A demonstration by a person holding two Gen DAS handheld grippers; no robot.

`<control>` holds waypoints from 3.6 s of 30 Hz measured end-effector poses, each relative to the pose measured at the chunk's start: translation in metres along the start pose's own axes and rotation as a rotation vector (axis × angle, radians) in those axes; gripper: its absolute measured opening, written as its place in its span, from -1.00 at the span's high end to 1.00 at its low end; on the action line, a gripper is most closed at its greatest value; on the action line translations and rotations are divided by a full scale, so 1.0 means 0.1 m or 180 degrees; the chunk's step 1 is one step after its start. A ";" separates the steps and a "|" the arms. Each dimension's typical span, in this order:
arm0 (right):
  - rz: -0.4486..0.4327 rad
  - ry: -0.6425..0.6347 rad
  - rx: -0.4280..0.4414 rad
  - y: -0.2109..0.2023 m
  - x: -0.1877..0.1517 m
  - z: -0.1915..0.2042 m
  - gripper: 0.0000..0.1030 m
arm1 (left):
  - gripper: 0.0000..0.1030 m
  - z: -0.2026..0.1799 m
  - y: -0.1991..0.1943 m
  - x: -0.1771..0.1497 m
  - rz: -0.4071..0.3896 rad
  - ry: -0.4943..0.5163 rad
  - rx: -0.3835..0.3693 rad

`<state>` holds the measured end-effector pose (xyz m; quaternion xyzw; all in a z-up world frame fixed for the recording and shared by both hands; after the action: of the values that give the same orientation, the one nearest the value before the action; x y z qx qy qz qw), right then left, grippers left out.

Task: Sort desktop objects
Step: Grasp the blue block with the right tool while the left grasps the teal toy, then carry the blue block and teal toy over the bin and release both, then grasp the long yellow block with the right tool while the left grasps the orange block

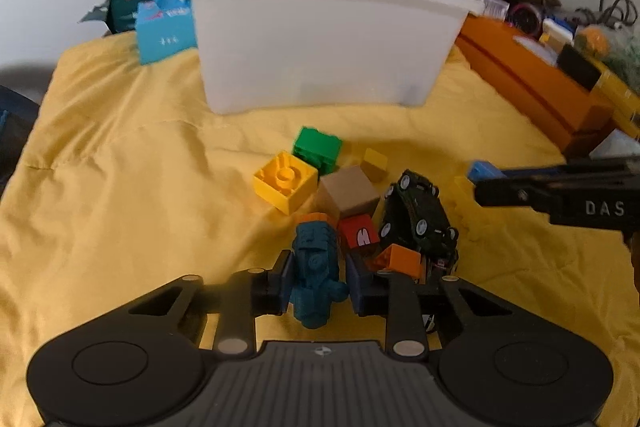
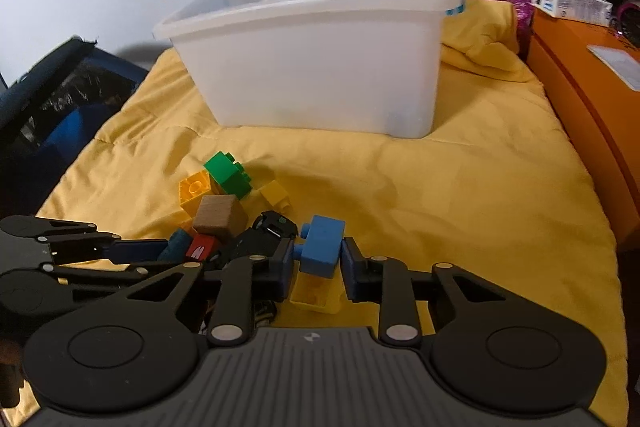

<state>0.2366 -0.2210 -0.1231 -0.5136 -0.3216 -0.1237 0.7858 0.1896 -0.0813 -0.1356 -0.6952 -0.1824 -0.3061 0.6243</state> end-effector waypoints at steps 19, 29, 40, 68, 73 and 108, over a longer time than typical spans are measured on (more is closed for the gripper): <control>-0.0414 0.0263 0.0266 -0.62 0.28 0.03 0.45 | 0.39 0.25 -0.80 0.64 -0.0537 -0.0292 -0.0084; -0.0698 0.0221 0.0477 -0.88 0.88 0.26 0.45 | 0.39 0.36 -1.02 1.21 -0.0696 -0.0275 -0.0010; -0.0895 -0.0011 0.0391 -1.09 1.46 0.29 0.45 | 0.39 0.45 -1.14 1.76 -0.0841 -0.0187 0.0038; -0.0679 -0.0008 0.0331 -0.79 2.26 0.18 0.45 | 0.39 0.58 -0.70 2.62 -0.0551 -0.0214 0.0024; -0.0546 -0.0006 0.0274 -0.60 2.29 0.16 0.45 | 0.39 0.66 -0.51 2.60 -0.0392 -0.0217 0.0071; -0.0298 -0.0136 -0.0009 -0.38 0.81 -0.11 0.15 | -0.16 0.04 -0.42 0.49 -0.0246 -0.0011 -0.0081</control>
<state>0.2826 -0.2368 -0.0477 -0.5017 -0.3618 -0.1498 0.7713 0.1999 -0.0768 -0.0722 -0.6960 -0.2062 -0.3310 0.6029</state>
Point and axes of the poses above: each gripper's, at about its wrist camera, not at the fingertips, and y roughly the way its jaws point, z to its left, x to its top, the point moved 10 cm from there along y, roughly the way its jaws point, and after that the axes turned 7 degrees about y, right-handed, at the moved point
